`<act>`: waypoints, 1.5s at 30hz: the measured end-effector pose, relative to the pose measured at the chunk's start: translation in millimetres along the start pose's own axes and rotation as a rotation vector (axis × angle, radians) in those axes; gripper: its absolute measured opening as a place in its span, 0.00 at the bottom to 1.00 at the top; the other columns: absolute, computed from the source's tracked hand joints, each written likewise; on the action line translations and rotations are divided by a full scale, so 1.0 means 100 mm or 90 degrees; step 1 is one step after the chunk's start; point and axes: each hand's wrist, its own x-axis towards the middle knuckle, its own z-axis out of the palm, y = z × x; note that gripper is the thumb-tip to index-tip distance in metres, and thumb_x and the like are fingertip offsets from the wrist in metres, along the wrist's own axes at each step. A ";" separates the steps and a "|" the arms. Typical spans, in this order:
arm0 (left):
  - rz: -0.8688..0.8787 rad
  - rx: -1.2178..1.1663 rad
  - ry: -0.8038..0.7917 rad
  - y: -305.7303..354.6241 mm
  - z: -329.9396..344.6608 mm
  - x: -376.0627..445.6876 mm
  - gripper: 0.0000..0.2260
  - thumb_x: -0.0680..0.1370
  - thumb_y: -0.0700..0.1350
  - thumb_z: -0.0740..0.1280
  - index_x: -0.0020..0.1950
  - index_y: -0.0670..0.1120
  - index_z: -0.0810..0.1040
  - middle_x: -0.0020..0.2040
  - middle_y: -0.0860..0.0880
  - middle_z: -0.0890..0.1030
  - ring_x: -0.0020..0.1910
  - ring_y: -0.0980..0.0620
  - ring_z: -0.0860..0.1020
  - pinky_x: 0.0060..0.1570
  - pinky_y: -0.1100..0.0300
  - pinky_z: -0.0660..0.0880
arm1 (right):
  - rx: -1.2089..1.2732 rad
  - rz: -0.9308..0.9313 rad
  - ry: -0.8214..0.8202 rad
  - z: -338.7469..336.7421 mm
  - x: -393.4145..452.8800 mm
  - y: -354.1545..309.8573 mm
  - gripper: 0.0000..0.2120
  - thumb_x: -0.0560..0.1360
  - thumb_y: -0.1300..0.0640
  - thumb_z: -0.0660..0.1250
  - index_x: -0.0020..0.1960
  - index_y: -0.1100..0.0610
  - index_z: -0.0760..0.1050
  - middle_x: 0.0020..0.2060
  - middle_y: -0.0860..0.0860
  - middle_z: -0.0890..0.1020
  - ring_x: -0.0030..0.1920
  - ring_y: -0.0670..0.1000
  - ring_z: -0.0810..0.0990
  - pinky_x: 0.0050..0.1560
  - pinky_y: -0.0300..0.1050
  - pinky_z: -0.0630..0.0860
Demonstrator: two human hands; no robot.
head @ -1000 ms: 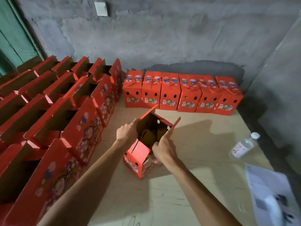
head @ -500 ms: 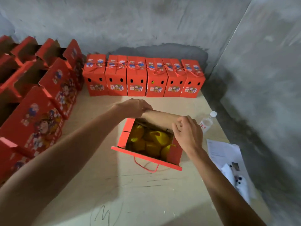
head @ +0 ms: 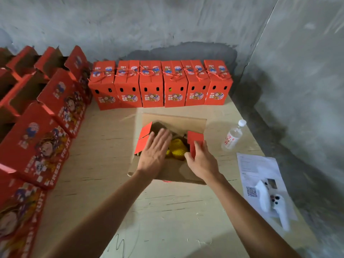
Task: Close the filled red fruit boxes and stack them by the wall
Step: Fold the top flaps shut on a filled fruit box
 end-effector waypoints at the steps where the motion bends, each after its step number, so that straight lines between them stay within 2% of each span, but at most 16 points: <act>1: 0.084 -0.032 0.021 0.02 0.06 -0.10 0.26 0.81 0.37 0.58 0.80 0.41 0.65 0.81 0.43 0.63 0.81 0.43 0.58 0.79 0.42 0.58 | 0.035 0.005 0.027 -0.02 0.00 0.02 0.20 0.80 0.42 0.57 0.68 0.51 0.67 0.71 0.58 0.71 0.58 0.64 0.79 0.55 0.57 0.76; 5: 0.048 -0.170 -0.028 0.14 0.13 -0.41 0.18 0.80 0.40 0.61 0.69 0.44 0.79 0.66 0.45 0.80 0.66 0.41 0.78 0.69 0.47 0.72 | 0.262 0.091 0.154 -0.14 0.06 0.26 0.09 0.84 0.53 0.58 0.57 0.56 0.73 0.53 0.59 0.83 0.51 0.62 0.82 0.50 0.52 0.76; 9: -0.171 -0.145 -0.011 0.19 0.12 -0.44 0.14 0.80 0.44 0.58 0.56 0.44 0.82 0.50 0.46 0.83 0.51 0.42 0.79 0.58 0.48 0.73 | 0.117 0.062 0.280 -0.21 0.00 0.47 0.22 0.79 0.63 0.67 0.72 0.55 0.71 0.66 0.55 0.80 0.63 0.59 0.79 0.54 0.56 0.79; 11: -0.243 -0.158 -0.044 0.21 0.07 -0.39 0.10 0.80 0.45 0.61 0.45 0.44 0.80 0.44 0.46 0.83 0.46 0.42 0.79 0.50 0.50 0.73 | -0.039 -0.031 0.228 -0.14 0.02 0.50 0.25 0.74 0.69 0.69 0.70 0.56 0.75 0.74 0.54 0.73 0.71 0.58 0.74 0.62 0.57 0.79; 14: -0.315 -0.189 -0.091 0.19 0.05 -0.36 0.10 0.79 0.46 0.64 0.40 0.45 0.78 0.39 0.44 0.83 0.39 0.38 0.80 0.37 0.53 0.73 | -0.030 -0.091 0.149 -0.03 0.04 0.45 0.21 0.73 0.72 0.66 0.64 0.59 0.77 0.69 0.56 0.77 0.65 0.60 0.77 0.63 0.53 0.77; 17: -0.273 -0.252 -0.025 0.17 0.01 -0.38 0.04 0.79 0.45 0.65 0.52 0.46 0.76 0.51 0.48 0.79 0.45 0.41 0.80 0.42 0.49 0.76 | 0.041 -0.116 0.148 0.07 0.05 0.30 0.38 0.73 0.75 0.65 0.79 0.55 0.62 0.77 0.55 0.69 0.68 0.60 0.76 0.54 0.51 0.80; 19: -0.271 -0.258 0.032 0.12 0.00 -0.36 0.17 0.78 0.46 0.68 0.66 0.46 0.73 0.67 0.46 0.73 0.61 0.42 0.75 0.57 0.48 0.77 | 0.046 -0.161 0.132 0.12 0.05 0.18 0.51 0.72 0.76 0.67 0.84 0.49 0.47 0.83 0.53 0.53 0.71 0.61 0.74 0.41 0.47 0.81; 22: -0.283 -0.231 0.101 0.06 -0.03 -0.33 0.39 0.74 0.49 0.73 0.80 0.44 0.59 0.82 0.43 0.55 0.81 0.42 0.57 0.77 0.52 0.58 | 0.055 -0.167 0.157 0.22 0.04 0.01 0.55 0.71 0.75 0.69 0.84 0.50 0.39 0.84 0.55 0.42 0.69 0.66 0.75 0.38 0.44 0.76; 24: -0.300 -0.253 0.134 0.03 -0.01 -0.35 0.48 0.71 0.48 0.76 0.83 0.42 0.51 0.83 0.42 0.50 0.83 0.42 0.50 0.81 0.46 0.52 | 0.077 -0.145 0.179 0.28 0.03 -0.01 0.54 0.72 0.73 0.70 0.84 0.55 0.37 0.83 0.57 0.41 0.71 0.67 0.73 0.45 0.48 0.81; 27: -0.420 -0.313 0.094 -0.06 0.06 -0.32 0.54 0.71 0.54 0.78 0.84 0.46 0.44 0.84 0.47 0.50 0.83 0.47 0.47 0.79 0.35 0.47 | 0.086 -0.129 0.162 0.32 0.04 0.07 0.49 0.76 0.67 0.70 0.84 0.58 0.40 0.81 0.62 0.57 0.73 0.63 0.71 0.58 0.53 0.81; 29: -0.410 -0.277 -0.023 -0.12 0.12 -0.23 0.41 0.75 0.65 0.70 0.82 0.55 0.56 0.83 0.54 0.57 0.83 0.51 0.50 0.77 0.34 0.43 | 0.076 -0.140 0.124 0.33 0.06 0.12 0.33 0.81 0.55 0.69 0.82 0.57 0.60 0.80 0.60 0.63 0.75 0.61 0.68 0.68 0.57 0.75; 32: -0.383 -0.203 -0.059 -0.14 0.13 -0.14 0.21 0.80 0.68 0.56 0.58 0.59 0.82 0.71 0.57 0.74 0.77 0.49 0.63 0.73 0.35 0.55 | 0.156 -0.080 0.165 0.31 0.12 0.09 0.16 0.84 0.49 0.62 0.54 0.58 0.84 0.77 0.54 0.70 0.70 0.57 0.74 0.63 0.54 0.75; 35: -0.489 -0.345 0.119 -0.18 0.03 -0.10 0.07 0.85 0.51 0.57 0.53 0.52 0.72 0.49 0.53 0.79 0.55 0.40 0.79 0.65 0.40 0.65 | 0.213 -0.009 0.238 0.26 0.26 -0.03 0.15 0.85 0.50 0.60 0.52 0.62 0.76 0.65 0.55 0.78 0.56 0.59 0.82 0.49 0.52 0.77; 38: -0.542 -0.425 0.123 -0.32 -0.06 0.02 0.19 0.82 0.43 0.59 0.73 0.48 0.64 0.61 0.46 0.76 0.54 0.36 0.78 0.59 0.39 0.73 | 0.320 0.088 0.235 0.15 0.40 -0.09 0.15 0.84 0.42 0.58 0.54 0.55 0.69 0.52 0.55 0.81 0.48 0.58 0.82 0.40 0.50 0.77; 41: -0.544 -0.458 0.059 -0.41 -0.12 0.10 0.36 0.79 0.44 0.65 0.82 0.51 0.48 0.77 0.43 0.60 0.60 0.31 0.76 0.57 0.33 0.75 | 0.294 0.036 0.209 0.07 0.48 -0.08 0.21 0.82 0.48 0.66 0.70 0.53 0.64 0.70 0.57 0.73 0.60 0.57 0.80 0.50 0.53 0.81; 45: -0.460 -0.440 0.120 -0.47 -0.07 0.12 0.43 0.79 0.45 0.70 0.84 0.47 0.45 0.83 0.44 0.52 0.80 0.40 0.56 0.78 0.40 0.57 | 0.247 -0.062 0.181 0.01 0.51 -0.04 0.50 0.78 0.61 0.73 0.84 0.47 0.40 0.84 0.50 0.50 0.73 0.58 0.73 0.41 0.30 0.75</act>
